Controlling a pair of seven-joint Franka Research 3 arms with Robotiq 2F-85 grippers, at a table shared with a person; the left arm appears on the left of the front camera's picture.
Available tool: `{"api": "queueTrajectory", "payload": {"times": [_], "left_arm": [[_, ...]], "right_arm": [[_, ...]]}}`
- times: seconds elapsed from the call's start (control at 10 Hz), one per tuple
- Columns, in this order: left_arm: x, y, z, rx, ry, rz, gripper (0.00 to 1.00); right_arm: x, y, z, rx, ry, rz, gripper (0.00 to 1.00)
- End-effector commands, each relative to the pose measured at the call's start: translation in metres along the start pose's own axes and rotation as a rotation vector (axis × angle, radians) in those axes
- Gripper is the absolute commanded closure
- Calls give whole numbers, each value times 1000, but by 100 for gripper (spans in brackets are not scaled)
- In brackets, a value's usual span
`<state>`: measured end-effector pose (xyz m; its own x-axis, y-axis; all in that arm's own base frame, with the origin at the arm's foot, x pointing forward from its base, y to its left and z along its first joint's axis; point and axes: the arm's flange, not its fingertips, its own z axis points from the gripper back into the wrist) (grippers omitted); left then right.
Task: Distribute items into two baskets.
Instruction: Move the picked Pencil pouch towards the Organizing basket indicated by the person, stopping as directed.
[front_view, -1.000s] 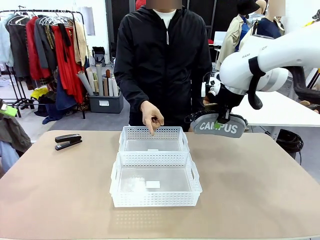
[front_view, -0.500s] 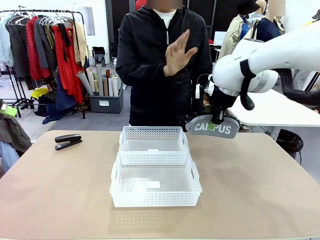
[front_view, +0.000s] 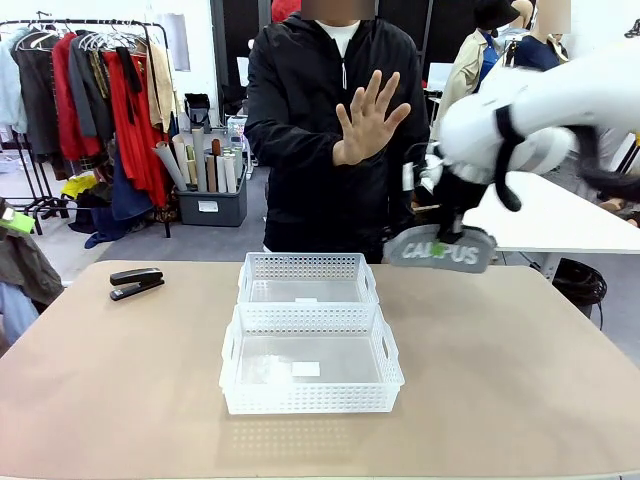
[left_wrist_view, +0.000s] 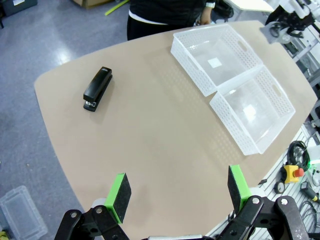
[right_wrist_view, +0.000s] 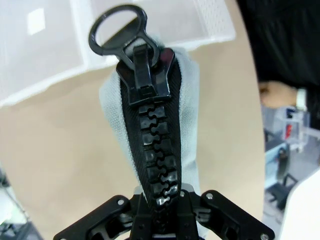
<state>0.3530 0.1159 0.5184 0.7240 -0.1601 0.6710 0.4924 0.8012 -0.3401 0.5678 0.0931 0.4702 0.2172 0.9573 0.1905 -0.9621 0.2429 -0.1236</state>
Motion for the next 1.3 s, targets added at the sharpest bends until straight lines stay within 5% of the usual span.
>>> {"api": "queueTrajectory", "payload": {"times": [0.0, 0.3, 1.2], "left_arm": [[0, 0, 1, -1, -3, -1, 0], [0, 0, 1, -1, -3, -1, 0], [0, 0, 1, -1, -3, -1, 0]], "right_arm": [[-60, 37, 51, 10, -12, 0, 100], [-72, 58, 68, 27, 7, 36, 100], [-79, 44, 68, 12, 11, -12, 100]]}}
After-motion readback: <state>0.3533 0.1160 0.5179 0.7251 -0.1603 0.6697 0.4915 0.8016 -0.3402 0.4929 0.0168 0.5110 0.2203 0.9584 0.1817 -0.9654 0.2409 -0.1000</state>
